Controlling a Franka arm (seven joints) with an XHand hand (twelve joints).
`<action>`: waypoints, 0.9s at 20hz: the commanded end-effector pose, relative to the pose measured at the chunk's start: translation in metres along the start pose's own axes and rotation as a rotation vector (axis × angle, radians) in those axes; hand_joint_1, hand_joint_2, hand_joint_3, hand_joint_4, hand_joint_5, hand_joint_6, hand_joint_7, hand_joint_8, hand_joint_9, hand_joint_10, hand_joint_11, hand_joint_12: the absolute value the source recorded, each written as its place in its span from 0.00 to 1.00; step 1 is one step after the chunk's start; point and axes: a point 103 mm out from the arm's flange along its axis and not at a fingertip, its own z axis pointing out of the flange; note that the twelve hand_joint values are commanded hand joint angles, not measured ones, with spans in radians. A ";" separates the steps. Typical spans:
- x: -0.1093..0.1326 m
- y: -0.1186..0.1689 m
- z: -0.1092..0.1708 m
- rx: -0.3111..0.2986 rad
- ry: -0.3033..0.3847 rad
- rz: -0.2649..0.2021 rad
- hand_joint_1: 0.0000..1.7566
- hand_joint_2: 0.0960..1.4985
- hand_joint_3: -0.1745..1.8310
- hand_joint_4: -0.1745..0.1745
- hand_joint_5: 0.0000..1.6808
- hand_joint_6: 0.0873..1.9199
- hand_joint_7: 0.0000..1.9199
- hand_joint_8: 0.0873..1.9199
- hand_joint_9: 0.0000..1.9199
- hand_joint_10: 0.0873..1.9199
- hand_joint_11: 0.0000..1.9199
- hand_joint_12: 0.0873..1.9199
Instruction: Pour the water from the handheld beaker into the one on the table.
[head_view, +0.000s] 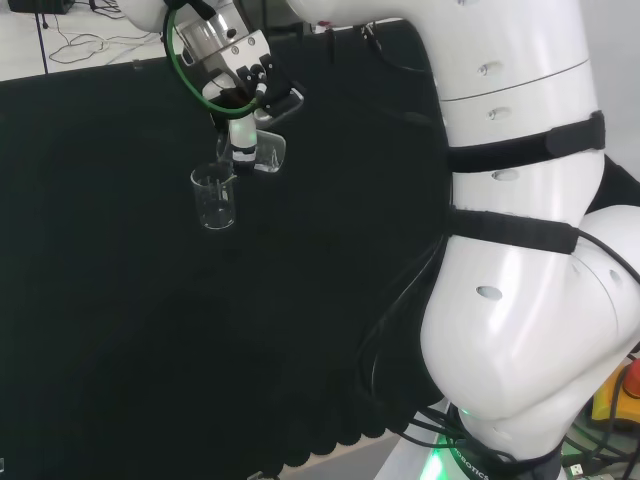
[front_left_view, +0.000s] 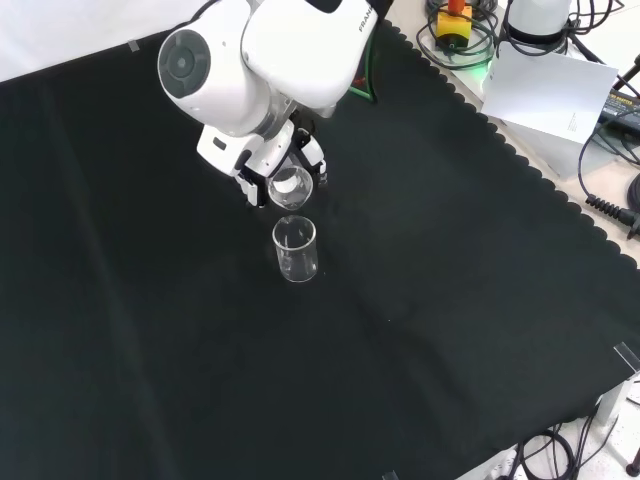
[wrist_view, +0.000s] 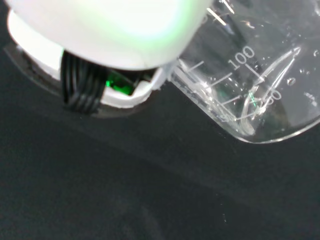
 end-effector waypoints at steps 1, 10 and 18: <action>0.000 -0.001 -0.003 0.016 -0.029 0.020 0.75 0.36 0.48 0.00 0.71 0.41 0.66 0.39 0.78 0.36 0.61 0.37; 0.005 0.000 -0.008 0.023 -0.073 0.034 0.75 0.36 0.48 0.00 0.71 0.41 0.65 0.40 0.78 0.36 0.61 0.37; 0.010 0.002 -0.010 0.043 -0.093 0.038 0.74 0.36 0.48 0.00 0.71 0.41 0.65 0.40 0.78 0.36 0.61 0.37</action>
